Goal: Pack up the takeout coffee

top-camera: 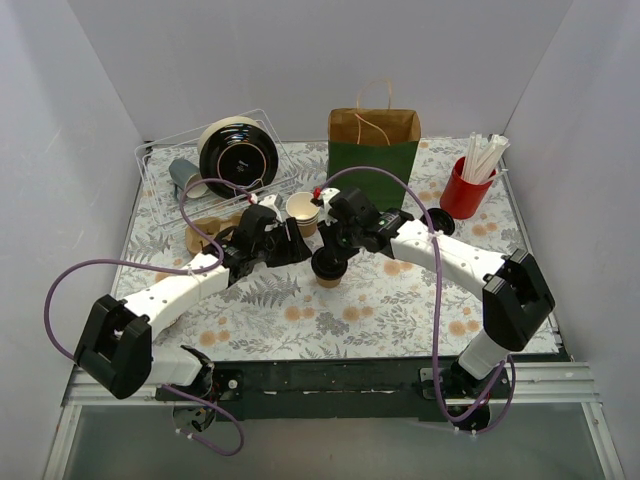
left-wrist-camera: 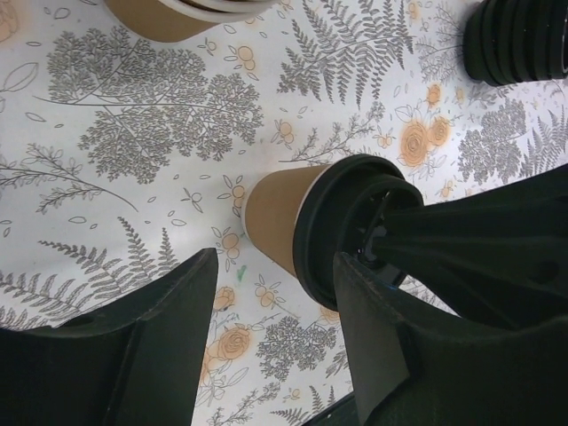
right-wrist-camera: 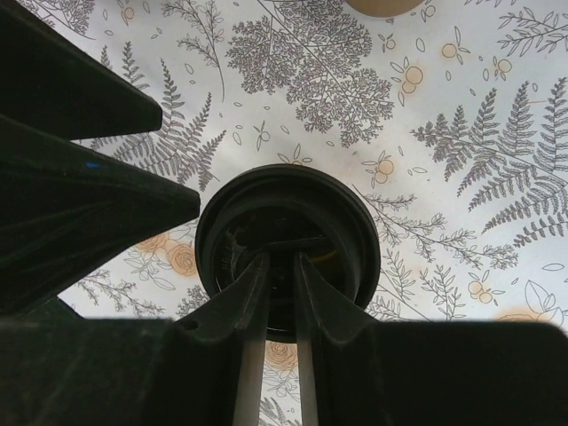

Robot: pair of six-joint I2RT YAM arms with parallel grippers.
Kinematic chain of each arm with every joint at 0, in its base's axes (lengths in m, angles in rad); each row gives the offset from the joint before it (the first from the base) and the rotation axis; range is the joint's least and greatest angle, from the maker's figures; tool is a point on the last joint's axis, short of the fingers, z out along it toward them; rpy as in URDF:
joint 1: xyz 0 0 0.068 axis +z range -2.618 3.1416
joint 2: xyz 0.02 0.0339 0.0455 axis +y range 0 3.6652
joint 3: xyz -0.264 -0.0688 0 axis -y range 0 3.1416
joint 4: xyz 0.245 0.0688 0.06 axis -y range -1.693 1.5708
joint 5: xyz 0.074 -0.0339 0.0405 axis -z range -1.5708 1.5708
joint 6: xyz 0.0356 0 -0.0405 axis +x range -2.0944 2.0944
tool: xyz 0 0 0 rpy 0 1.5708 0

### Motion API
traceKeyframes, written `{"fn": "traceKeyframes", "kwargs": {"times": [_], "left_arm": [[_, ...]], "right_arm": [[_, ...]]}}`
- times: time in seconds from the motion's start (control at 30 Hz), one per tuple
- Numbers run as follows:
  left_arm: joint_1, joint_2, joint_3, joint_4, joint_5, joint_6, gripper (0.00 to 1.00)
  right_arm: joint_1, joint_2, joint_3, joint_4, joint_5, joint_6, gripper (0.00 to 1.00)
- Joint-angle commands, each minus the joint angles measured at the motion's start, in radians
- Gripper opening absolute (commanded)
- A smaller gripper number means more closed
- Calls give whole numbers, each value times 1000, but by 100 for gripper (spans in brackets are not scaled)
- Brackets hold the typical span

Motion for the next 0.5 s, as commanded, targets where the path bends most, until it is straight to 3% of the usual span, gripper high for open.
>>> {"fn": "traceKeyframes", "kwargs": {"times": [0.0, 0.2, 0.47], "left_arm": [[5, -32, -43, 69, 89, -6, 54], [6, 5, -83, 117, 122, -16, 50], [6, 48, -94, 109, 62, -22, 45]], "right_arm": [[4, -11, -22, 20, 30, -55, 24], [4, -14, -93, 58, -13, -62, 22], [2, -20, -162, 92, -53, -76, 21]]}}
